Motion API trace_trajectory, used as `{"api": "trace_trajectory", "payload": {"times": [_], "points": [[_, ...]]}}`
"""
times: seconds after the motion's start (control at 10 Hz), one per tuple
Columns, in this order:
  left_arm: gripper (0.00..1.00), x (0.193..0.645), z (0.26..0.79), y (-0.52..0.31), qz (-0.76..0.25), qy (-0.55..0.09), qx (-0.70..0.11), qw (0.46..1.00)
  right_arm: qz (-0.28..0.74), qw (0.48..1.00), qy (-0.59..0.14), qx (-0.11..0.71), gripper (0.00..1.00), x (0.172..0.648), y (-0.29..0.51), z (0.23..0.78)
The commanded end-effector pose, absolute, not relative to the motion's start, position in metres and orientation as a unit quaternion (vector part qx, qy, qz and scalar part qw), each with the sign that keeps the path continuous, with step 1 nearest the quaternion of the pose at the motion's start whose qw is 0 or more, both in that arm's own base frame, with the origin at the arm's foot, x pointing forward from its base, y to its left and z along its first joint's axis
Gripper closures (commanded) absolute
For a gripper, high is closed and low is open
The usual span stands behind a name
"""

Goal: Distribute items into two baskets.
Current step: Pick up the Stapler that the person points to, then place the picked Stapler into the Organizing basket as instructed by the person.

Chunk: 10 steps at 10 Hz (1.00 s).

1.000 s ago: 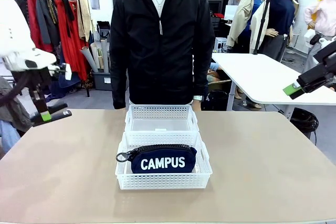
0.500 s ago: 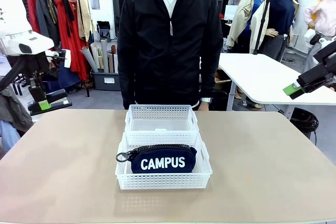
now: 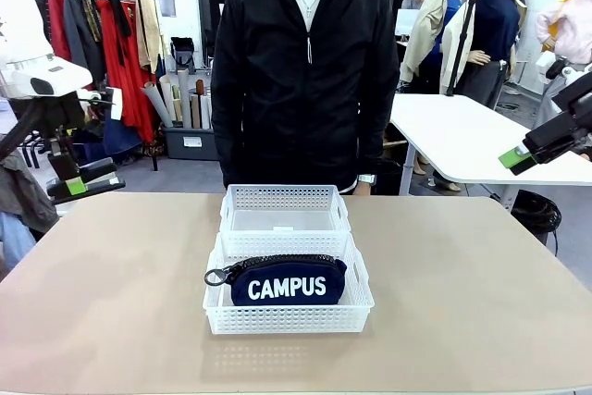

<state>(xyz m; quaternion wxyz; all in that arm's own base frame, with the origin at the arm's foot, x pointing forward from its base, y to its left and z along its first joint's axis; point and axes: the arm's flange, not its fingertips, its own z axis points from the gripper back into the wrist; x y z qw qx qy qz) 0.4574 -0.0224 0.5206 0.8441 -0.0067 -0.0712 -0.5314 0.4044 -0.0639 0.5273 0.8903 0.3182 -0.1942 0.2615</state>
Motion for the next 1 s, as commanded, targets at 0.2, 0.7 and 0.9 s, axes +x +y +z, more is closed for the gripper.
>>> {"api": "trace_trajectory", "payload": {"times": [0.2, 0.7, 0.9], "points": [[1.00, 0.4576, 0.5219, -0.0216, -0.528, -0.074, -0.004, 0.846, 0.258, 0.891, -0.194, 0.320, 0.00, 0.4039, -0.0624, 0.5290], [1.00, 0.4576, 0.5219, -0.0216, -0.528, -0.074, -0.004, 0.846, 0.258, 0.891, -0.194, 0.320, 0.00, 0.4039, -0.0624, 0.5290], [1.00, 0.4576, 0.5219, -0.0216, -0.528, -0.074, -0.004, 0.846, 0.258, 0.891, -0.194, 0.320, 0.00, 0.4039, -0.0624, 0.5290]]}}
